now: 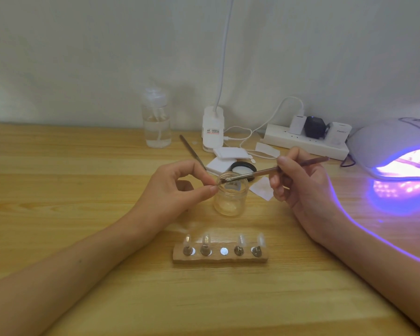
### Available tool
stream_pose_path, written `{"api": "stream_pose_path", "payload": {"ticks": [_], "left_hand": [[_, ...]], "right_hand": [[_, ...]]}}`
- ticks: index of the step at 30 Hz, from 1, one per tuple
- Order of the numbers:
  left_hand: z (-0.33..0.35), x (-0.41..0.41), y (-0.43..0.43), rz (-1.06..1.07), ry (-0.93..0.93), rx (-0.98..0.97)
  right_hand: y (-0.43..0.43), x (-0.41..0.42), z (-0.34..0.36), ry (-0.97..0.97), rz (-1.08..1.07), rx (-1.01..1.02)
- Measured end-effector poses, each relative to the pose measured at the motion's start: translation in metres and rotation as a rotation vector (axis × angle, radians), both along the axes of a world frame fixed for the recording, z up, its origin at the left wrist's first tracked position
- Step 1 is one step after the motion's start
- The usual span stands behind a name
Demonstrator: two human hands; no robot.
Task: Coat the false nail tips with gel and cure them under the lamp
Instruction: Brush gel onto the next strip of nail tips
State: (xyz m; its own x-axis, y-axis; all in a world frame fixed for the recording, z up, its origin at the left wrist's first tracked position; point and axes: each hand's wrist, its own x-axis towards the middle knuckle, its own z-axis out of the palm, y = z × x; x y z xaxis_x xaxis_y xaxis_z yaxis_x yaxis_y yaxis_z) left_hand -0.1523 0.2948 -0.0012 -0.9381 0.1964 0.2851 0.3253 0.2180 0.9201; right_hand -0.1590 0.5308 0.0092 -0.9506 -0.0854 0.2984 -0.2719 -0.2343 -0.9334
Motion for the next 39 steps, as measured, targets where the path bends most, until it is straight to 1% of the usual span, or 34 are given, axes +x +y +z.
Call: {"api": "stream_pose_path", "payload": {"ticks": [2,4,6,9,11,13,15,17,19,21,23,26,30,34,37,39], "left_hand": [[-0.0001,0.0001,-0.0002,0.001,0.005,-0.005],[-0.0003,-0.0002,-0.0003,0.001,0.002,-0.008],[-0.0004,-0.0004,-0.0003,-0.002,0.0,-0.002],[-0.0006,-0.0002,-0.0005,-0.007,0.0,0.004],[-0.0003,0.0005,-0.0005,-0.01,0.005,0.007],[0.0002,0.0008,-0.0001,-0.008,0.004,0.011],[0.0007,0.001,0.0002,-0.004,0.002,0.011],[0.001,0.0012,0.0002,0.0,0.003,0.005],[0.0012,0.0016,0.0004,0.002,0.004,0.001],[0.0014,0.0019,0.0003,0.0,0.005,0.001],[0.0014,0.0017,0.0004,-0.003,0.007,0.002],[0.0012,0.0012,0.0006,-0.002,0.009,0.001],[0.0009,0.0008,0.0005,-0.002,0.011,0.0],[0.0001,-0.0001,0.0001,-0.004,0.011,-0.002],[-0.0008,-0.0006,-0.0004,-0.013,0.018,0.003],[-0.0013,-0.001,-0.0007,-0.009,0.017,-0.004]], "right_hand": [[0.0003,-0.0006,-0.0017,-0.02,-0.03,0.029],[0.0011,-0.0019,-0.0024,-0.049,-0.073,0.015],[0.0012,-0.0017,-0.001,-0.043,-0.056,-0.015],[-0.0004,0.0002,-0.0003,-0.018,-0.022,0.014],[0.0002,-0.0004,-0.0018,-0.038,-0.063,0.028],[0.001,-0.0008,-0.0017,-0.053,-0.082,-0.006],[0.0007,-0.0003,0.0,-0.032,-0.04,-0.028],[-0.0006,0.0006,0.0003,-0.01,-0.004,0.002],[-0.0005,0.0001,-0.0012,-0.023,-0.033,0.028],[0.001,-0.0013,-0.0022,-0.044,-0.071,0.01],[0.0016,-0.0014,-0.0012,-0.034,-0.048,-0.019],[0.0001,-0.0005,-0.0009,-0.009,-0.003,0.011],[0.0007,-0.0013,-0.002,-0.047,-0.061,0.007],[0.0008,-0.0001,-0.0009,0.004,0.007,0.008],[0.0006,0.0005,-0.0018,-0.012,-0.031,0.038],[0.0008,0.0001,-0.0016,-0.027,-0.055,0.02]]}}
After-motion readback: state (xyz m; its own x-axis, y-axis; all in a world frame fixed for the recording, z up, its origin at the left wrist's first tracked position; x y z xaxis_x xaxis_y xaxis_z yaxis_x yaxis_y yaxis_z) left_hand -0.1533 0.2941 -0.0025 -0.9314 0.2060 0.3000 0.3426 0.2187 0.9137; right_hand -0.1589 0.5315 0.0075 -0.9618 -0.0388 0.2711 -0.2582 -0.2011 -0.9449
